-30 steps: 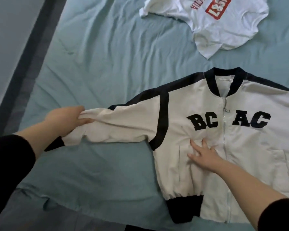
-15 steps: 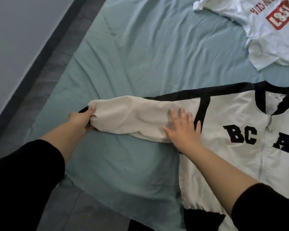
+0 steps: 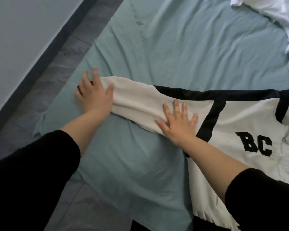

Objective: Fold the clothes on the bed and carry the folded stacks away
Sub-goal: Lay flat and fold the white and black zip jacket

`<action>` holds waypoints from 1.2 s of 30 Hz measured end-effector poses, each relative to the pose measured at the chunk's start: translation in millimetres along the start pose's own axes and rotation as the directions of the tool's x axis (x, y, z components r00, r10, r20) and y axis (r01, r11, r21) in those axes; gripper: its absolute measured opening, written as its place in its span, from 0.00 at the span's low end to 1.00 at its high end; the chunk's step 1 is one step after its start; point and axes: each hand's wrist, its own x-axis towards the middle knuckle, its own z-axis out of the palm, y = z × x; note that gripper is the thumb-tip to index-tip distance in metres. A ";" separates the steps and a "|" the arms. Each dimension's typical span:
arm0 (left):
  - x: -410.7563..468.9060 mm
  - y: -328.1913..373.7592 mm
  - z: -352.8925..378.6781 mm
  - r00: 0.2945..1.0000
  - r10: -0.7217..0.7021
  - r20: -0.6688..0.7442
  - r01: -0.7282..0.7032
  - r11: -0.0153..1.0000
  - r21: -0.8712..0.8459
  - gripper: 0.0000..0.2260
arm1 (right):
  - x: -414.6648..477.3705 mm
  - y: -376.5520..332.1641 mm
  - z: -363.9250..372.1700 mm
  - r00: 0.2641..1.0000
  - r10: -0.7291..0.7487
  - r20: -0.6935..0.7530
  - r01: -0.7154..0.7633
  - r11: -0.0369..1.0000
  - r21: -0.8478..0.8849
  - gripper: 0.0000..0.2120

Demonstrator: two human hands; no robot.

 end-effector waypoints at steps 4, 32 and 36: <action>-53.9 20.1 43.6 0.826 0.477 0.302 -0.531 0.837 0.130 0.34 | -25.8 12.6 13.7 0.978 0.037 -0.208 -0.052 0.996 -0.068 0.31; -464.8 273.0 87.8 0.416 0.484 0.770 -0.620 0.770 -0.149 0.33 | -382.1 348.8 31.6 0.485 0.806 -0.340 -0.478 0.570 0.669 0.18; -526.8 319.2 98.2 0.350 0.549 0.759 -0.625 0.740 -0.248 0.34 | -400.0 407.9 46.8 0.337 0.896 0.290 -0.308 -0.186 0.933 0.20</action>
